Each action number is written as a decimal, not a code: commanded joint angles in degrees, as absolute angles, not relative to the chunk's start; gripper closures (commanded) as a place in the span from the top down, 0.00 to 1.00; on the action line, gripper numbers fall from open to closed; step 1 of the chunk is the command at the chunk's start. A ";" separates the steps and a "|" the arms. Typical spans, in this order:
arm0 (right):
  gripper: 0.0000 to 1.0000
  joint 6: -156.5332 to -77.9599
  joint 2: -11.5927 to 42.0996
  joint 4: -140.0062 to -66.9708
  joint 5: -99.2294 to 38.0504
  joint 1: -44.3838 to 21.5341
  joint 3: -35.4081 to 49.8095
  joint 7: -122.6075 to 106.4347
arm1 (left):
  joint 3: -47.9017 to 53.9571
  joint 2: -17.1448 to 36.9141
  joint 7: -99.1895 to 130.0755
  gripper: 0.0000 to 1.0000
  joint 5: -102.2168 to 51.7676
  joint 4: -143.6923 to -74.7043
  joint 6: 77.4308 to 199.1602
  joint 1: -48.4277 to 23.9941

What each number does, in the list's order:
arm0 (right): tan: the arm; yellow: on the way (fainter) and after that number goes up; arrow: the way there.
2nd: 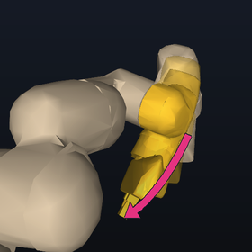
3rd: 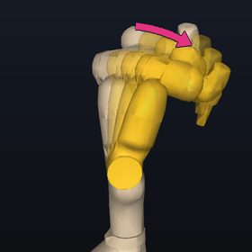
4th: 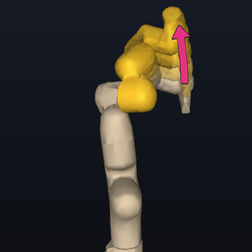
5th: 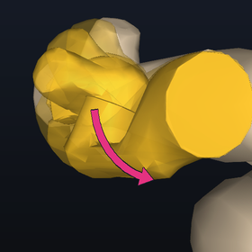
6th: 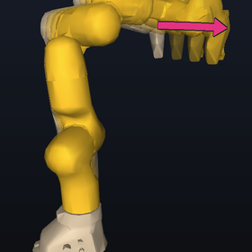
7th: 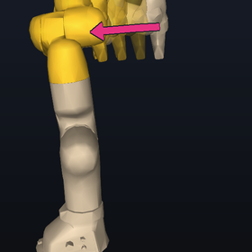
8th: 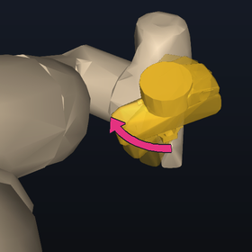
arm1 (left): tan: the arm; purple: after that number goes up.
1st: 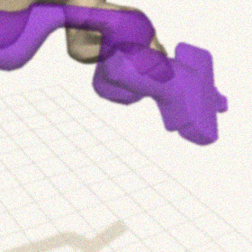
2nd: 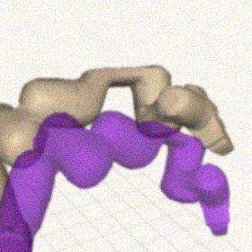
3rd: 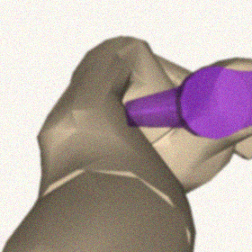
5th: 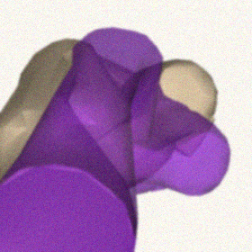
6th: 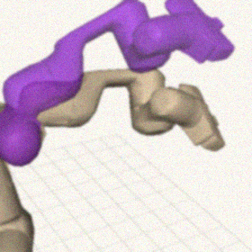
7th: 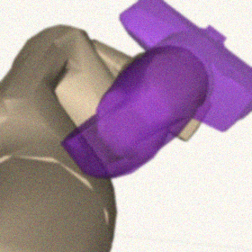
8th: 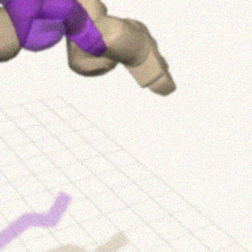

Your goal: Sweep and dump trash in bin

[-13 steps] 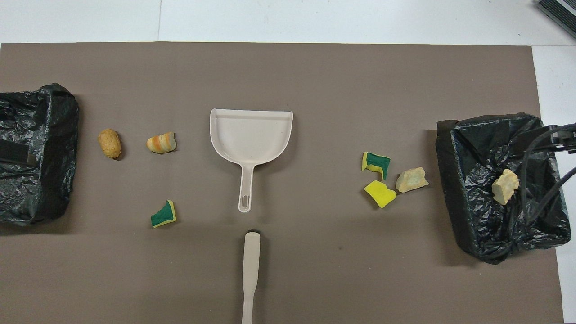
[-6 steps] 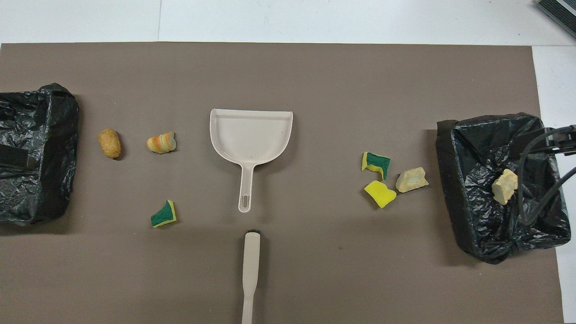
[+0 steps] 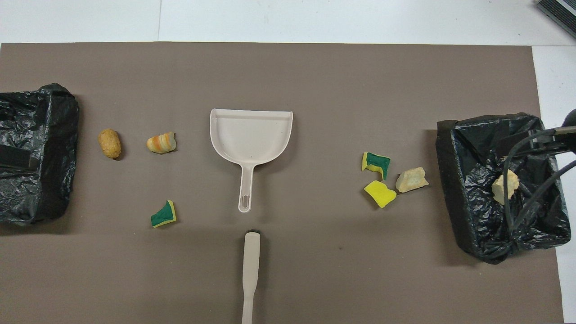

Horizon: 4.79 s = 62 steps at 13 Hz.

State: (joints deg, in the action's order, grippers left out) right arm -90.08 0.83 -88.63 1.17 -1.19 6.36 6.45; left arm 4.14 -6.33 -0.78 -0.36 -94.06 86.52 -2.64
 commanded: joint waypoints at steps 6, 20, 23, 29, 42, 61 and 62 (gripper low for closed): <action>1.00 -96.50 13.85 -82.47 -0.35 -13.60 6.59 28.36 | 21.16 -21.17 6.84 1.00 -9.30 -119.33 91.58 -2.99; 1.00 -105.73 37.26 -65.92 -0.09 -32.33 6.68 44.82 | 47.72 -26.28 23.82 1.00 -21.88 -144.14 114.87 -3.51; 1.00 -105.82 38.23 -66.27 -0.09 -34.72 6.77 45.62 | 50.18 -26.28 25.92 1.00 -24.07 -146.33 118.63 -4.31; 1.00 -105.73 40.25 -67.41 -0.17 -37.09 6.94 45.00 | 54.67 -26.28 30.15 0.94 -24.96 -148.80 120.94 -4.66; 0.19 -104.68 37.62 -73.99 -7.12 -35.16 7.38 44.65 | 48.64 -25.31 15.15 0.02 -24.96 -144.77 116.40 -0.87; 0.00 -82.28 23.56 -74.18 -1.06 -15.91 6.94 18.74 | 1.33 7.18 -21.16 0.00 9.55 -109.19 114.52 4.31; 0.00 -81.13 23.47 -74.27 -1.32 -15.47 7.03 18.02 | 0.97 8.69 -22.66 0.00 12.28 -107.86 114.87 4.39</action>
State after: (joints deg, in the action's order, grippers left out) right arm -82.05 24.38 -72.21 -1.78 -16.41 6.30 21.03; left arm 2.11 4.69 -19.88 7.93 -112.93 115.10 4.87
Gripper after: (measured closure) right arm 0.683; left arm 0.740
